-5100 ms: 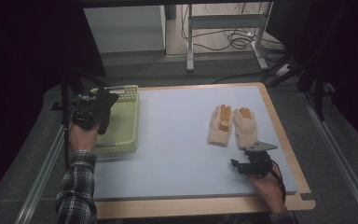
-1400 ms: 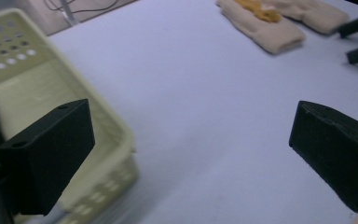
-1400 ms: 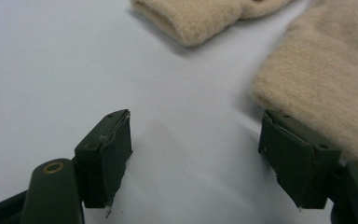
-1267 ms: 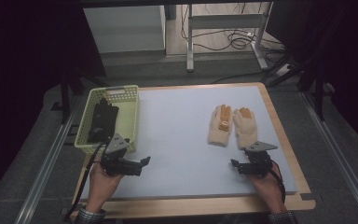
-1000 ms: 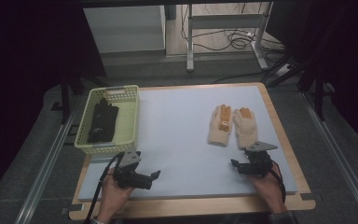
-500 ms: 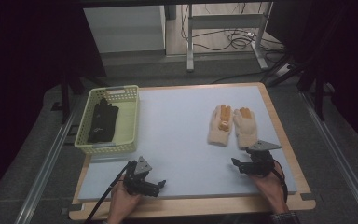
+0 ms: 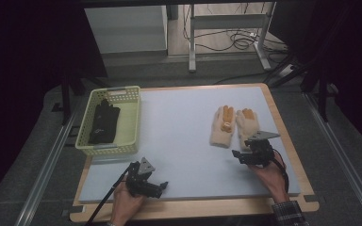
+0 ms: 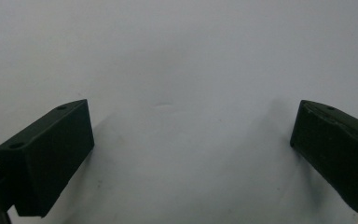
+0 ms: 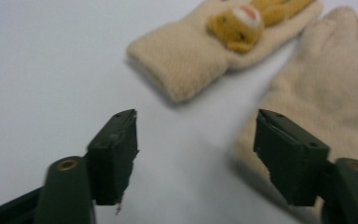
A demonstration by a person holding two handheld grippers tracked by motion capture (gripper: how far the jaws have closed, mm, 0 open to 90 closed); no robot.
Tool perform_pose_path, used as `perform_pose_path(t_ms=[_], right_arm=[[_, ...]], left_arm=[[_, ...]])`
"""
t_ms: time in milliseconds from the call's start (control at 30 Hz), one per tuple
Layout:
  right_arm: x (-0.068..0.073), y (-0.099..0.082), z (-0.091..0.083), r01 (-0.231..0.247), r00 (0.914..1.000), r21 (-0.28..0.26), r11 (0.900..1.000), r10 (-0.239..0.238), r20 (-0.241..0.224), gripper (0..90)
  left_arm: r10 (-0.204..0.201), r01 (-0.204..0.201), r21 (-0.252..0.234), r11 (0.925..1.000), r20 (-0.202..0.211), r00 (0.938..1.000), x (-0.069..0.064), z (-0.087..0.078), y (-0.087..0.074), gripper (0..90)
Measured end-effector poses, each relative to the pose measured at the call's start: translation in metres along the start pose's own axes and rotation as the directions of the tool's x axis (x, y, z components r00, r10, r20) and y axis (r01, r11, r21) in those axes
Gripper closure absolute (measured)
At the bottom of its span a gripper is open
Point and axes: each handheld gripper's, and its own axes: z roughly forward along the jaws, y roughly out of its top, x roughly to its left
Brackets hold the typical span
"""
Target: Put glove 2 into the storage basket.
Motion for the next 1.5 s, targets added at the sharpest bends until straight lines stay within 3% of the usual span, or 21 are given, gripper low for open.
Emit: perform_pose_path(t_ms=[100,200,300,467,500,667,767,1067,1133,1167,1200,1233,1267,1500], right_arm=[[-0.002,0.01,0.006,0.004,1.0,-0.002,1.0,-0.004,-0.002,36.8],[-0.004,0.021,0.013,0.014,0.9999,0.004,0.9999,-0.014,0.005,40.7],[-0.009,0.031,0.016,0.019,0.9996,-0.003,0.9998,-0.019,0.021,43.4],[-0.027,0.037,0.007,-0.008,0.9969,-0.006,0.9999,0.009,0.079,50.8],[-0.038,0.036,0.001,-0.029,0.9937,0.0,0.9996,0.029,0.108,52.8],[-0.056,0.032,-0.004,-0.061,0.9877,0.0,0.9981,0.061,0.144,52.8],[-0.068,0.033,0.004,-0.065,0.984,0.009,0.9978,0.063,0.167,46.1],[-0.086,0.033,0.038,-0.065,0.9848,0.064,0.9958,0.053,0.165,35.0],[-0.087,0.032,0.046,-0.049,0.9859,0.087,0.995,0.034,0.164,38.2],[-0.086,0.031,0.05,-0.039,0.9874,0.108,0.9934,0.022,0.157,44.0],[-0.084,0.029,0.052,-0.035,0.988,0.095,0.9949,0.02,0.153,48.3],[-0.085,0.029,0.052,-0.083,0.9868,0.087,0.9927,0.07,0.146,53.5],[-0.085,0.029,0.052,-0.1,0.9851,0.085,0.9913,0.087,0.148,55.9],[-0.089,0.028,0.045,-0.15,0.9806,0.063,0.9866,0.141,0.136,60.5]], left_arm=[[0.011,-0.011,-0.004,0.9999,-0.022,0.9997,0.004,0.001,0.002,0.0],[-0.003,0.003,-0.001,1.0,-0.022,0.9998,0.01,0.003,0.004,0.0],[-0.022,0.022,0.011,0.9997,0.001,0.9998,0.014,0.004,0.005,0.0],[-0.023,0.023,0.011,0.9997,0.002,0.9997,0.014,0.004,0.004,0.0],[-0.024,0.024,0.011,0.9997,0.002,0.9997,0.014,0.004,0.004,0.0],[-0.026,0.026,0.008,0.9996,0.001,0.9997,0.014,0.004,0.004,0.0],[-0.024,0.024,0.01,0.9997,0.001,0.9997,0.014,0.004,0.004,0.0],[-0.023,0.023,0.009,0.9997,0.0,0.9997,0.014,0.004,0.004,0.0],[-0.024,0.024,0.009,0.9997,0.0,0.9997,0.014,0.004,0.004,0.0],[-0.024,0.024,0.009,0.9997,0.0,0.9997,0.014,0.004,0.004,0.0],[-0.023,0.023,0.009,0.9997,-0.001,0.9997,0.014,0.004,0.004,0.0],[-0.023,0.023,0.008,0.9997,-0.001,0.9997,0.014,0.004,0.004,0.0],[-0.023,0.023,0.008,0.9997,-0.001,0.9997,0.014,0.004,0.004,0.0],[-0.023,0.023,0.008,0.9997,-0.002,0.9997,0.013,0.004,0.003,0.0]])
